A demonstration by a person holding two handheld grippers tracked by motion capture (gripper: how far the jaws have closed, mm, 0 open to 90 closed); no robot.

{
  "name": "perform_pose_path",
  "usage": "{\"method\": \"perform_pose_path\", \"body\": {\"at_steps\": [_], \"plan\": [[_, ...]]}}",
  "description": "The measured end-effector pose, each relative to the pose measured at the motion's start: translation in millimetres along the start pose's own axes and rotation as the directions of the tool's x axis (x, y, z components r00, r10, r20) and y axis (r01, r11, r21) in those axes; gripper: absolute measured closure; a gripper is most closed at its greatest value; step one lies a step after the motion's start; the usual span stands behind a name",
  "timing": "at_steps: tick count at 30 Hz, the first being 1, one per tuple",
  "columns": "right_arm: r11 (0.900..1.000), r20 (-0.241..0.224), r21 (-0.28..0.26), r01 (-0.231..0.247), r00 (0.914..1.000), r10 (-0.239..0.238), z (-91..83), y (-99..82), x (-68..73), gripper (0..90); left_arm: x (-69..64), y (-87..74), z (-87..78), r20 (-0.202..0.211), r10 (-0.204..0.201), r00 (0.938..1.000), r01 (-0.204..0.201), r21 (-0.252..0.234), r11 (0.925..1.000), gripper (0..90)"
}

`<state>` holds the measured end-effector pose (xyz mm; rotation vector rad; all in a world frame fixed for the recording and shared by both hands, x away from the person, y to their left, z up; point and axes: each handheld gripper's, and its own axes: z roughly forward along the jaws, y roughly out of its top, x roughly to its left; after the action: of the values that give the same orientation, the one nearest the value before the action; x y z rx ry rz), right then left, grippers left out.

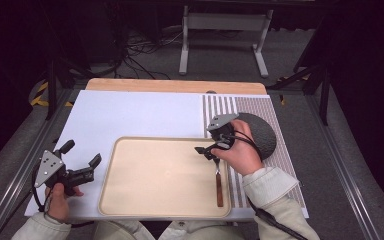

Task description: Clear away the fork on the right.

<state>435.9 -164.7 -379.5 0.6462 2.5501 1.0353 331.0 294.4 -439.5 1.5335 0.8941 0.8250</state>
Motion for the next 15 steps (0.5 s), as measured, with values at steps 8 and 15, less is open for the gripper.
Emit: {"method": "perform_pose_path", "body": {"at_steps": [8,15], "plan": [[0.9966,0.009,-0.081,0.018,0.9998,-0.017,-23.8,-0.6,4.1,15.9,-0.3,0.4,1.6,0.003,-0.003,1.0,0.003,-0.005,1.0,1.9],[0.9884,0.029,-0.152,0.01,0.9996,-0.006,-47.8,-12.1,3.0,16.6,-0.3,0.6,1.5,0.002,-0.003,1.0,0.003,-0.006,1.0,1.9]]}}
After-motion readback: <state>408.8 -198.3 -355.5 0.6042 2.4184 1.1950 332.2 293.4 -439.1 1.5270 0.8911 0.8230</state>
